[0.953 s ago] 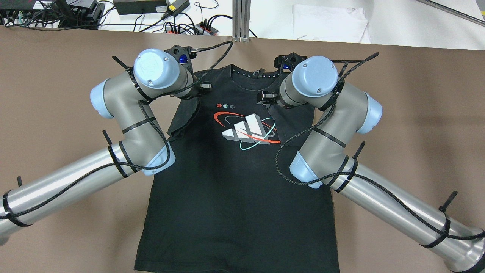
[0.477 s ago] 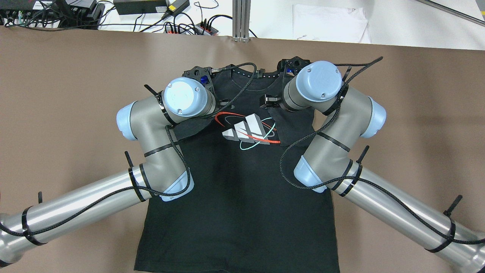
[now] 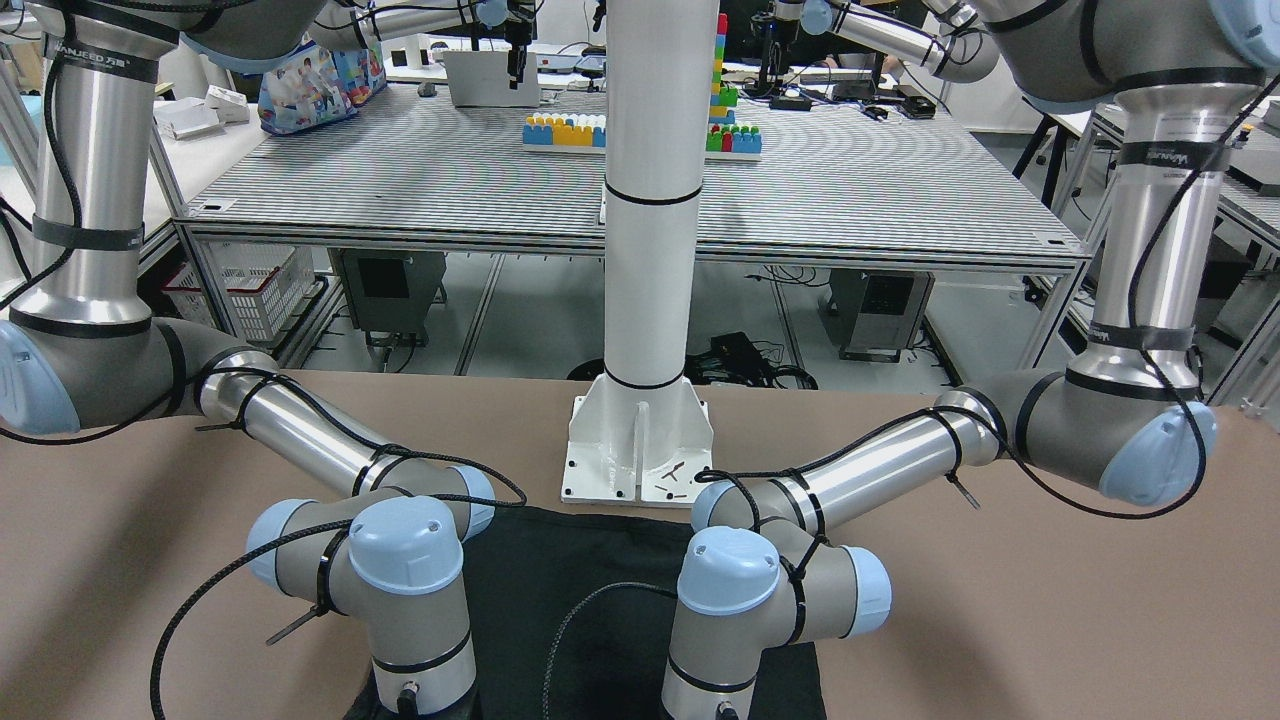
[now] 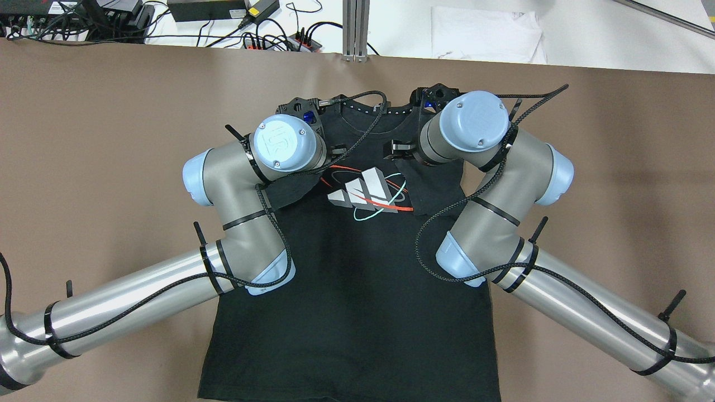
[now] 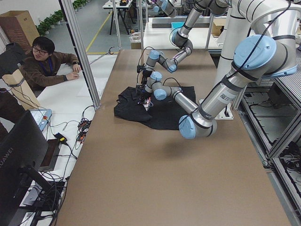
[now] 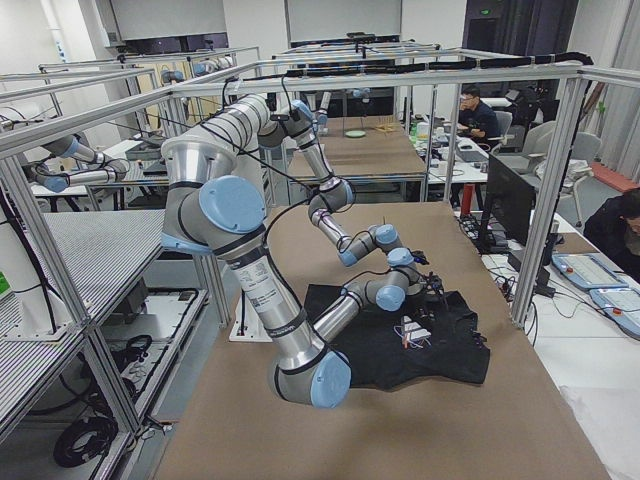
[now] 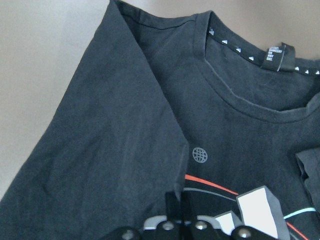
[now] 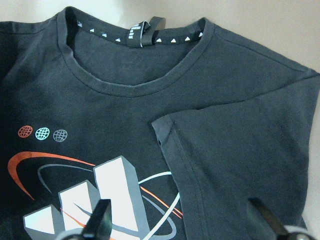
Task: Fold clothes
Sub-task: 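Fold the sleeve with the left gripper inward over the chest toward the right gripper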
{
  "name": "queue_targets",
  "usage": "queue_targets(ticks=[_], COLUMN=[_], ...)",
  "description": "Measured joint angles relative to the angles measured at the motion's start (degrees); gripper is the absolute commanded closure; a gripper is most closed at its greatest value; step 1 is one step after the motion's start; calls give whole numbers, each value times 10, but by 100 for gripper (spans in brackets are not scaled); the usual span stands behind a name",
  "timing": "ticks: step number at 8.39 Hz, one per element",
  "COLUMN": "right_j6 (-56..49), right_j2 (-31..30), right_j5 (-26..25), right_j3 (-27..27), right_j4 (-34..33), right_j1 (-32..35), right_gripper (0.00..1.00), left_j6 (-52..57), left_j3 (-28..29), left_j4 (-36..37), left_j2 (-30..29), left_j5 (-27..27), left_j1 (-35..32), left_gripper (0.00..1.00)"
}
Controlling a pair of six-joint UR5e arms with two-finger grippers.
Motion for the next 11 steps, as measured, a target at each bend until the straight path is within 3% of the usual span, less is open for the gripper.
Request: queue_targets(ticks=[9, 10, 11], right_j6=[0, 0, 0], right_j2=[-6, -5, -5], right_j5=[2, 1, 1], right_j3=[10, 10, 10], right_j4=[-2, -3, -3], right_j1=[-4, -4, -4], right_gripper=[6, 6, 6], left_j6=[-24, -28, -30], left_j3=[111, 124, 130], left_j4=[-14, -17, -19], left_j2=[-75, -83, -88], left_j5=[20, 20, 20], left_j1=[-34, -36, -37], left_gripper=[100, 96, 2])
